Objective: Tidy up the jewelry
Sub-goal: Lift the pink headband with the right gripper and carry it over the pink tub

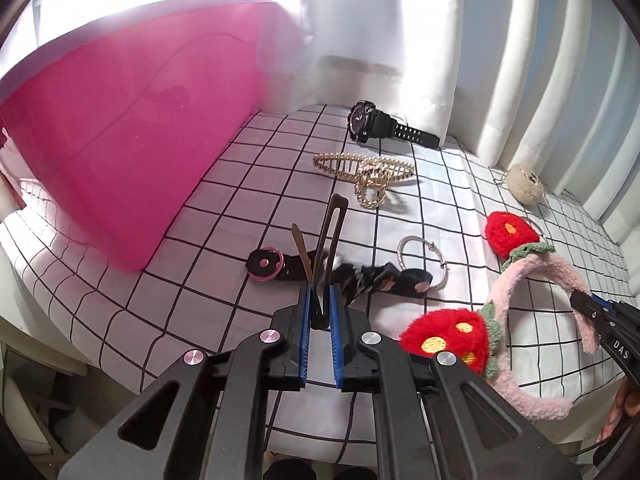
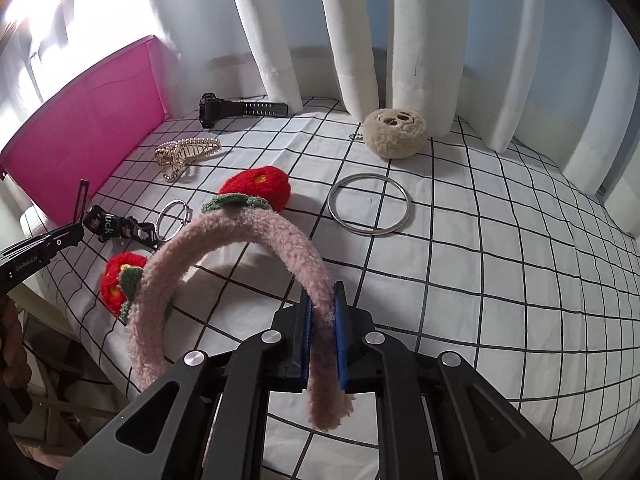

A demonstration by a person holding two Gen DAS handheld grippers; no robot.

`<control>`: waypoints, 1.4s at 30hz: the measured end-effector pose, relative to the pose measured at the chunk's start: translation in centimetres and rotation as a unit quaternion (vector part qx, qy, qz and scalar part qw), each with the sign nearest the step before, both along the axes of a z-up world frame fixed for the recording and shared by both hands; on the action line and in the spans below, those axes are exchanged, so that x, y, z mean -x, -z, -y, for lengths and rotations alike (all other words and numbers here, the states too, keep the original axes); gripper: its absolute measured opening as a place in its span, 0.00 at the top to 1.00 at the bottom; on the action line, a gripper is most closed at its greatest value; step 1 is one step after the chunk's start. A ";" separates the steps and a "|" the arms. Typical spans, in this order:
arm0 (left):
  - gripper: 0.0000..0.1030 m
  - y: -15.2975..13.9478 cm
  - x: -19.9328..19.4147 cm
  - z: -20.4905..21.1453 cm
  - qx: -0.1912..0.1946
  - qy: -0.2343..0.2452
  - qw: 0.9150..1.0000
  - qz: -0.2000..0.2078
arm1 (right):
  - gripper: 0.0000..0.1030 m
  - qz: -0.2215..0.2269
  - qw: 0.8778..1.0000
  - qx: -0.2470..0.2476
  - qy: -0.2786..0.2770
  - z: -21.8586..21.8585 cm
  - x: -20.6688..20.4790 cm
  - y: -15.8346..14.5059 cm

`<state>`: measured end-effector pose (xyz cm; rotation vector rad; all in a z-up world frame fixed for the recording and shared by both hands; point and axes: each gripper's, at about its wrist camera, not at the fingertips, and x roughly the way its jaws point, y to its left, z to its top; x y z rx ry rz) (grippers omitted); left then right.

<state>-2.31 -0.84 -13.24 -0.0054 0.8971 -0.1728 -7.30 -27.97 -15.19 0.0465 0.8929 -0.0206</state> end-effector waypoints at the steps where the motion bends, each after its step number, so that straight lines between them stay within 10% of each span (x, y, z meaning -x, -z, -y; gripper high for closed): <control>1: 0.91 -0.5 0.0 0.0 0.001 0.001 1.000 0.005 | 0.91 0.005 1.000 0.003 -0.001 -0.1 0.1 -0.3; 42: 0.91 -15.9 0.0 -4.2 0.033 -0.011 0.990 0.136 | 0.91 0.186 0.980 0.043 -0.056 -6.0 -2.7 -18.3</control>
